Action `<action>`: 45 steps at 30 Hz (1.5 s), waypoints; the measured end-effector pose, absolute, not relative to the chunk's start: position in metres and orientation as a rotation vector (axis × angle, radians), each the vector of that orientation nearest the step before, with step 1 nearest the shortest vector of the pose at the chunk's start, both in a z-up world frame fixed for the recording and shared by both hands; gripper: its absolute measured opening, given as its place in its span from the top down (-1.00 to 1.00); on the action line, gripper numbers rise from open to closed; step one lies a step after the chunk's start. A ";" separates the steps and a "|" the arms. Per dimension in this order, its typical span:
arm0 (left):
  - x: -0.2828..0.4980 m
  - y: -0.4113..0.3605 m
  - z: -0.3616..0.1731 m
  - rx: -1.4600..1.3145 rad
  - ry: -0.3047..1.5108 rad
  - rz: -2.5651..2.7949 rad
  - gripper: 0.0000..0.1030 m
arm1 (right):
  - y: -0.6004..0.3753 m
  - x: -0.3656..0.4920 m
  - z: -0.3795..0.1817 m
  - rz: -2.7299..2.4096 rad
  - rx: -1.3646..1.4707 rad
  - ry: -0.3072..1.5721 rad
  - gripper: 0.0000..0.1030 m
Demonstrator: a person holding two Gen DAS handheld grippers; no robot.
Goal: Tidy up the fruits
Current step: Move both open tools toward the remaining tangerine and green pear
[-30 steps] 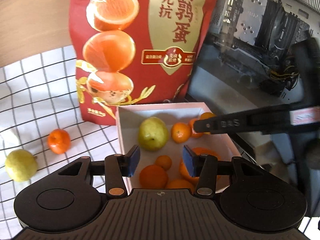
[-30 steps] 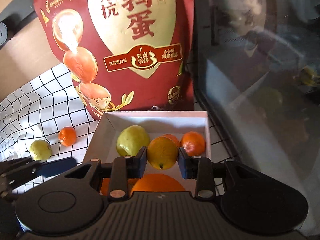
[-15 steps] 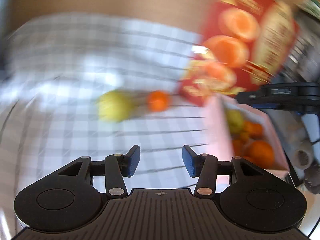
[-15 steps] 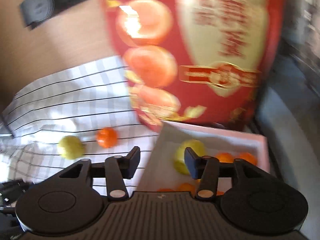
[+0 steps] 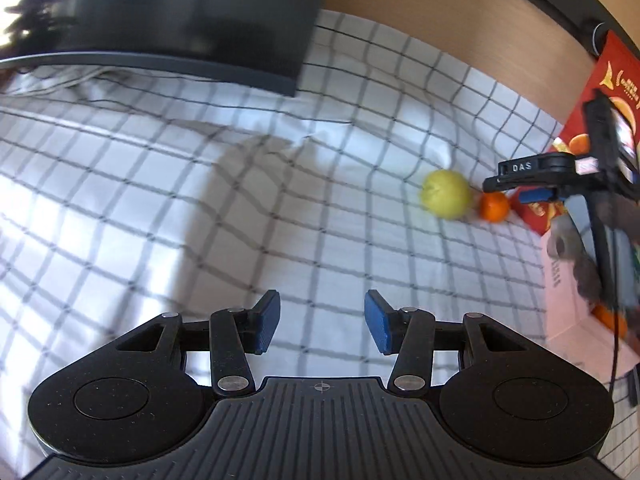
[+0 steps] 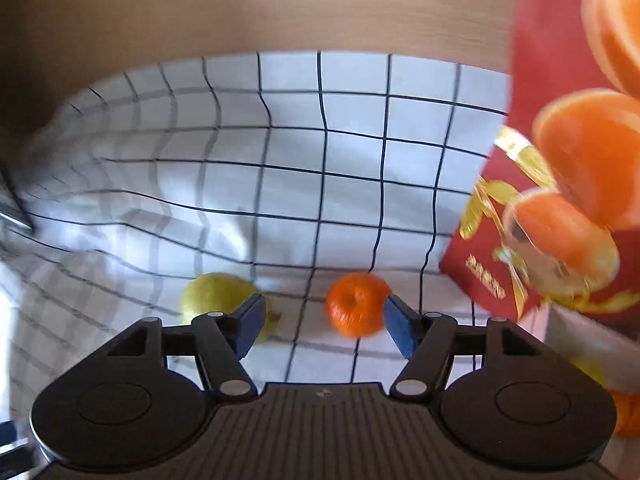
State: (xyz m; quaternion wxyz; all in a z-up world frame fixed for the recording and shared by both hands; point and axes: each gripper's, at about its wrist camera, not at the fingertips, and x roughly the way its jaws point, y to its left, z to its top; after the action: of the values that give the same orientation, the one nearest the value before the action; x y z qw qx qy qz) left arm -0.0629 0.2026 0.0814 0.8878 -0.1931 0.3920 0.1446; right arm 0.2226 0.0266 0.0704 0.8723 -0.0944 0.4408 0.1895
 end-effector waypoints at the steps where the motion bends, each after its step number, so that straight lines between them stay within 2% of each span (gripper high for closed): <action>1: -0.068 0.205 0.080 -0.404 0.823 0.306 0.00 | 0.030 0.228 0.064 0.362 -0.211 0.932 -0.27; 7: -0.078 0.208 0.061 -0.460 0.874 0.297 0.00 | 0.021 0.242 0.038 0.303 -0.183 1.010 -0.26; 9: -0.074 0.204 0.057 -0.453 0.892 0.283 0.00 | 0.017 0.241 0.036 0.312 -0.163 1.028 0.09; 14: -0.059 0.191 0.055 -0.419 0.897 0.223 0.00 | 0.007 0.210 0.060 0.359 -0.157 0.941 0.16; 17: -0.045 0.179 0.054 -0.394 0.895 0.181 0.00 | -0.006 0.173 0.086 0.480 -0.103 0.923 0.80; 23: -0.012 0.149 0.054 -0.360 0.889 0.089 0.00 | -0.031 0.112 0.107 0.588 -0.144 0.872 0.80; 31: 0.008 0.122 0.049 -0.325 0.889 -0.001 0.00 | -0.070 0.100 0.099 0.544 -0.093 0.882 0.79; 34: 0.010 0.120 0.046 -0.328 0.890 -0.003 0.00 | -0.072 0.098 0.096 0.552 -0.083 0.885 0.72; 38: 0.009 0.128 0.055 -0.333 0.857 0.014 0.00 | -0.063 0.096 0.096 0.560 -0.103 0.862 0.10; 39: 0.010 0.131 0.058 -0.331 0.846 0.021 0.00 | -0.057 0.097 0.096 0.562 -0.115 0.854 0.02; 41: 0.010 0.138 0.066 -0.330 0.825 0.041 0.00 | -0.047 0.099 0.096 0.567 -0.131 0.844 0.01; 45: 0.001 0.149 0.070 -0.315 0.818 0.080 0.00 | -0.023 0.116 0.097 0.566 -0.105 0.797 -0.31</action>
State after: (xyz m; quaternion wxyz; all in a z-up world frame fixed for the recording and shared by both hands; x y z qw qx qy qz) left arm 0.0012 0.1487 0.0704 0.9047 -0.1523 0.3961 0.0387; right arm 0.1164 -0.0233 0.0975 0.8816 -0.0505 0.3828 0.2715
